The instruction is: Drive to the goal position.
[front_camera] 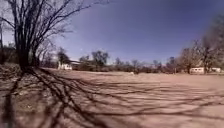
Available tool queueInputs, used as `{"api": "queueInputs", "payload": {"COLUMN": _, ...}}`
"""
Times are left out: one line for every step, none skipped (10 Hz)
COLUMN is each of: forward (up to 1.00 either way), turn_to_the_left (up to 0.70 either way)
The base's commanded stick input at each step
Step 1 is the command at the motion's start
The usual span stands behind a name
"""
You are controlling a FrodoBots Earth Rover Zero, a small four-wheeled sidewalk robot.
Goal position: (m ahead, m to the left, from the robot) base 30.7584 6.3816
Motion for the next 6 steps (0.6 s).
{"api": "queueInputs", "payload": {"forward": 1.00, "turn_to_the_left": 0.00}}
{"api": "queueInputs", "payload": {"forward": 1.00, "turn_to_the_left": 0.00}}
{"api": "queueInputs", "payload": {"forward": 1.00, "turn_to_the_left": 0.00}}
{"api": "queueInputs", "payload": {"forward": 1.00, "turn_to_the_left": 0.00}}
{"api": "queueInputs", "payload": {"forward": 1.00, "turn_to_the_left": 0.00}}
{"api": "queueInputs", "payload": {"forward": 1.00, "turn_to_the_left": 0.00}}
